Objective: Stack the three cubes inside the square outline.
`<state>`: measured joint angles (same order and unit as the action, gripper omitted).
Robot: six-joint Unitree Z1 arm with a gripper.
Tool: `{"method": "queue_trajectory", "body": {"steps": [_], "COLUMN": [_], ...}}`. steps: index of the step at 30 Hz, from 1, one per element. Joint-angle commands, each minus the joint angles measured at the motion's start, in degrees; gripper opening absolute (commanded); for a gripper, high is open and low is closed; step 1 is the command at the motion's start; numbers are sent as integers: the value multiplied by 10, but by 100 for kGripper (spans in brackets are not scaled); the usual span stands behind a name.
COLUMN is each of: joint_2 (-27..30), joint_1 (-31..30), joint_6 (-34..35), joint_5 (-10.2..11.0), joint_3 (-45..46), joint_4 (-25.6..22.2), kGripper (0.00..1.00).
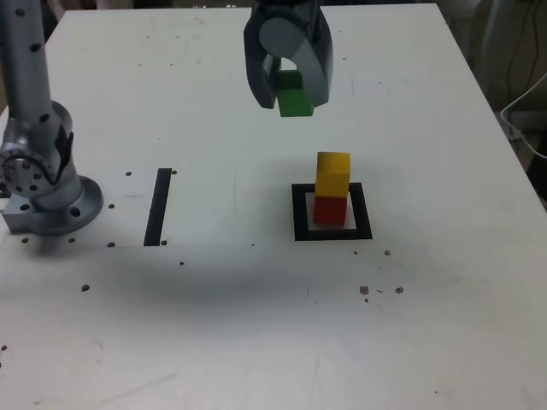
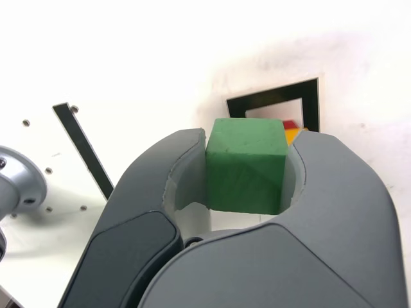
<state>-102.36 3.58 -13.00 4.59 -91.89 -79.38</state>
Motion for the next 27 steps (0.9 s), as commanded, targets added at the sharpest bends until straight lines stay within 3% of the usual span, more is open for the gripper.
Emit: {"method": "queue_trajectory", "body": {"steps": [1, 7, 13, 27], "joint_2": [-9, -30, -63, -99], "joint_1": [-16, -62, -73, -76], "joint_6": [14, 51, 65, 63], "joint_5": [5, 20, 3, -9], "joint_3": [-24, -88, -90, -95], "joint_4": [-19, -52, -48, -50], "kGripper": [16, 14, 15, 16]}}
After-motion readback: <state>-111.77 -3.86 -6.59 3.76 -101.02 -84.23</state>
